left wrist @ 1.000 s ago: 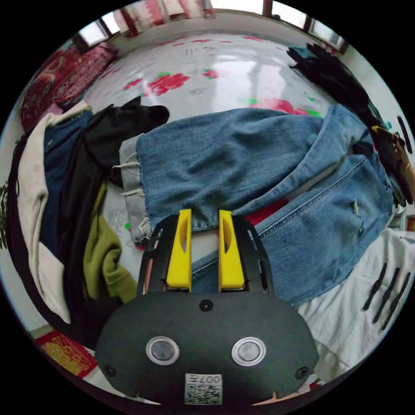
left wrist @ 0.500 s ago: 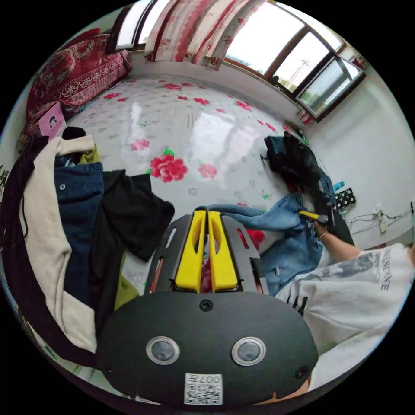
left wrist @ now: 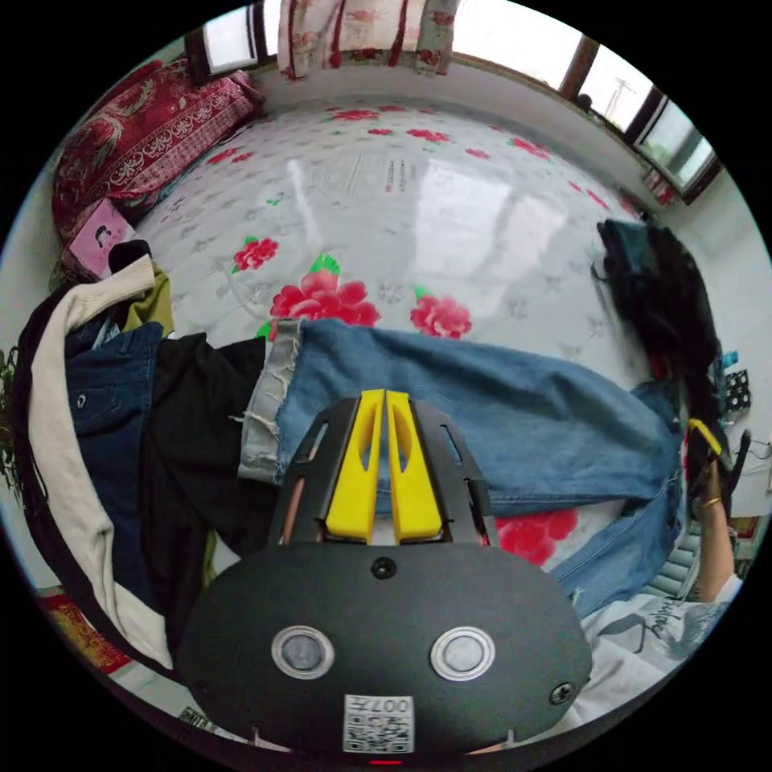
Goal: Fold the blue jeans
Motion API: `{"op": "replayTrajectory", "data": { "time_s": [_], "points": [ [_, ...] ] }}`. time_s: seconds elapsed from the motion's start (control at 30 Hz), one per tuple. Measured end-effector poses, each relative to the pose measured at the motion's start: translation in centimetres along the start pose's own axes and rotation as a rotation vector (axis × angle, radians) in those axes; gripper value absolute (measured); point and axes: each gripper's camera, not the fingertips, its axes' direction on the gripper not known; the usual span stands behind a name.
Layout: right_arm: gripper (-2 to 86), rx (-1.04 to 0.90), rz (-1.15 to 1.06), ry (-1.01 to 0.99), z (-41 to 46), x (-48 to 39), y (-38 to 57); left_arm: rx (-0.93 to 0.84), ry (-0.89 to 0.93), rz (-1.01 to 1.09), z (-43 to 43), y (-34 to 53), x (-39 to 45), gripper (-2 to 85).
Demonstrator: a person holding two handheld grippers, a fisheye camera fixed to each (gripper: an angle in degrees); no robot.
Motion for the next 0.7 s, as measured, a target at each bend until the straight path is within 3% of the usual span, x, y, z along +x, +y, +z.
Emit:
{"op": "replayTrajectory", "data": {
  "time_s": [0.17,0.3,0.43,0.53,0.7],
  "points": [
    [0.6,-0.211,-0.047,0.025,7.6,-1.5,-3.3,-0.188,-0.111,-0.016,5.5,3.8,0.1,-1.0],
    [-0.1,-0.198,-0.105,0.164,8.4,-1.3,-3.6,-0.127,-0.068,-0.017,5.0,6.0,-1.1,-1.0],
    [-0.1,-0.153,0.196,0.226,8.3,3.9,-3.4,-0.107,0.072,-0.124,4.8,7.4,-2.5,-1.0],
    [0.2,-0.093,0.333,0.164,8.1,5.2,-2.3,-0.061,0.051,-0.144,4.5,8.4,-2.6,-1.0],
    [2.3,-0.022,0.215,0.069,4.0,4.0,0.5,-0.020,0.049,-0.189,1.4,10.6,-4.9,-0.9]
  ]
}}
